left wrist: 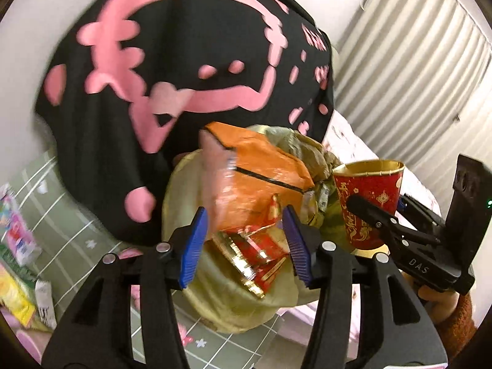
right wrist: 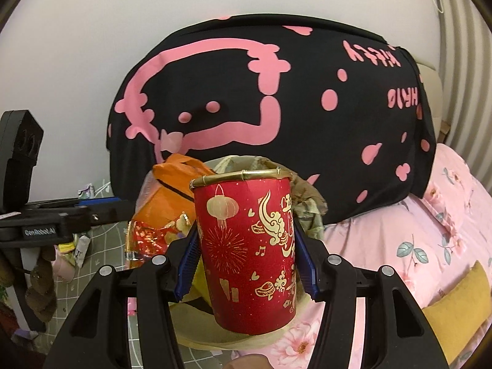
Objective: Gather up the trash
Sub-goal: 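Open both grippers to drop the cup and wrapper into the trash bag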
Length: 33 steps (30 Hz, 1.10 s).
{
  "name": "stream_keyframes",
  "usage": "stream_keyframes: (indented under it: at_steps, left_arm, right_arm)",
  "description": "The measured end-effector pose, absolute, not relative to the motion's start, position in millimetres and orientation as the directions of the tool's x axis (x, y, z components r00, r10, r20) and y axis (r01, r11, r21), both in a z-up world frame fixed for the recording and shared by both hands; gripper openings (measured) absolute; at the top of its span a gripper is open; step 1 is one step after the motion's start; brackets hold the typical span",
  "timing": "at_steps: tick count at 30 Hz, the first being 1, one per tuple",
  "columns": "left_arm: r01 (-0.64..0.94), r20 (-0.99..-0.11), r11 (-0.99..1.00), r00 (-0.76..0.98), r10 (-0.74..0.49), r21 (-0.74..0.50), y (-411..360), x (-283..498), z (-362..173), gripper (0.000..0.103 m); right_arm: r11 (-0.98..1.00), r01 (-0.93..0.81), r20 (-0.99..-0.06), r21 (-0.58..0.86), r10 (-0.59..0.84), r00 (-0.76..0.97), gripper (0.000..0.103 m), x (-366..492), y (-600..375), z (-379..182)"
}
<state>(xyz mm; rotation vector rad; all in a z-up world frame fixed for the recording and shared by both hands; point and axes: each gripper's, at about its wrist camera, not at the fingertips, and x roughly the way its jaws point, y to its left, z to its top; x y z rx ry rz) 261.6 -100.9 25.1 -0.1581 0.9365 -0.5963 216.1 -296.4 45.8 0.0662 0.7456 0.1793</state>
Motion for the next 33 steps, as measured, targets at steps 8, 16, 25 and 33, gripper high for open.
stream_keyframes:
  at_steps: [8, 16, 25, 33]
  left_arm:
    - [0.334, -0.698, 0.863, 0.509, -0.504, -0.38, -61.2, 241.9, 32.4, 0.048]
    - [0.242, -0.719, 0.894, 0.532, -0.447, -0.377, -16.9, 224.7, 24.8, 0.048]
    - [0.146, -0.729, 0.918, 0.568, -0.383, -0.369, 22.3, 212.3, 13.6, 0.048]
    - [0.141, -0.734, 0.922, 0.567, -0.374, -0.361, 30.9, 204.2, 9.5, 0.051]
  right_arm:
    - [0.959, -0.248, -0.655, 0.136, 0.275, 0.704, 0.052, 225.2, -261.8, 51.7]
    - [0.97, -0.226, -0.799, 0.086, 0.203, 0.566, 0.052, 265.1, -242.2, -8.0]
    - [0.984, -0.157, -0.817, 0.085, 0.159, 0.555, 0.055, 265.0, -254.5, -18.1]
    - [0.99, -0.132, -0.775, 0.057, 0.127, 0.619, 0.056, 238.4, -249.0, 3.5]
